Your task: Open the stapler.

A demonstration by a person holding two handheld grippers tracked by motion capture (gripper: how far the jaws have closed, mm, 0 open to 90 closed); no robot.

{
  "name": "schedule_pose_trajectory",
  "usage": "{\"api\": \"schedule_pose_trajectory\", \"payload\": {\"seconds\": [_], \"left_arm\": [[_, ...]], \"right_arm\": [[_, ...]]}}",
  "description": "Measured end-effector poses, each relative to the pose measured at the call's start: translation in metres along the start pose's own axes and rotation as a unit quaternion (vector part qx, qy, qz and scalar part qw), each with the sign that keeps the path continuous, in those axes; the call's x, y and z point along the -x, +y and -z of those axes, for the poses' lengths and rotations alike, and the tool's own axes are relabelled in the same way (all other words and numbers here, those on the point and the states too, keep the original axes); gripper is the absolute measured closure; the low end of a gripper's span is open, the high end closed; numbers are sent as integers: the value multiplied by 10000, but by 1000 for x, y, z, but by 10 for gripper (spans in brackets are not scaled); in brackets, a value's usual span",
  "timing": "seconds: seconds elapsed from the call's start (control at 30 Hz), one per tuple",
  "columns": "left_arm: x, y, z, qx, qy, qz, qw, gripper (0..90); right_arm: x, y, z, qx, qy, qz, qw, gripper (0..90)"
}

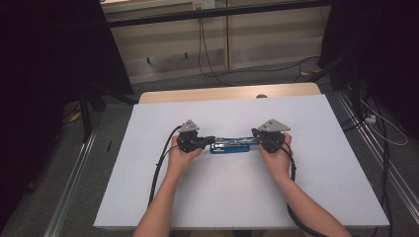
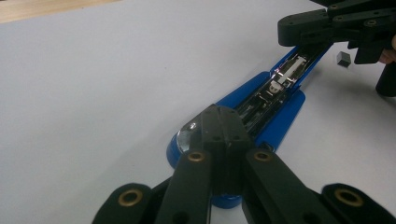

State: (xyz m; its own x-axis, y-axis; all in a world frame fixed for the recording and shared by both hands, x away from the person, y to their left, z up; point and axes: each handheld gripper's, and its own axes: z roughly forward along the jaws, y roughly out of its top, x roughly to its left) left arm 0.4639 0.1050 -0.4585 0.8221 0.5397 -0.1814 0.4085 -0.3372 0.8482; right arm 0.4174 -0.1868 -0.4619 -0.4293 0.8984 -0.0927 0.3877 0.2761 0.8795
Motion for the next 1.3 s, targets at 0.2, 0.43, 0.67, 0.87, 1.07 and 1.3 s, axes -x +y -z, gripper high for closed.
{"api": "schedule_pose_trajectory", "payload": {"seconds": [0.2, 0.43, 0.67, 0.87, 1.07, 1.3], "left_arm": [[0, 0, 0, -3, 23, 79, 10000, 900], [0, 0, 1, 52, -31, 226, 9997, 900], [2, 4, 3, 196, -276, 330, 9989, 773], [4, 7, 9, 180, -291, 398, 9986, 623], [2, 10, 17, 104, -127, 539, 9984, 454], [0, 11, 24, 38, 131, 567, 9983, 183]], "right_arm": [[5, 0, 2, -29, -28, 30, 10000, 900], [12, -1, 9, -61, 1, 52, 10000, 900], [20, 0, 21, -35, 114, 154, 9998, 797], [29, -3, 37, 5, 203, 7, 9998, 643], [40, -8, 49, -72, 84, -141, 9998, 500], [49, -18, 61, -246, -36, -282, 9993, 294]]}}
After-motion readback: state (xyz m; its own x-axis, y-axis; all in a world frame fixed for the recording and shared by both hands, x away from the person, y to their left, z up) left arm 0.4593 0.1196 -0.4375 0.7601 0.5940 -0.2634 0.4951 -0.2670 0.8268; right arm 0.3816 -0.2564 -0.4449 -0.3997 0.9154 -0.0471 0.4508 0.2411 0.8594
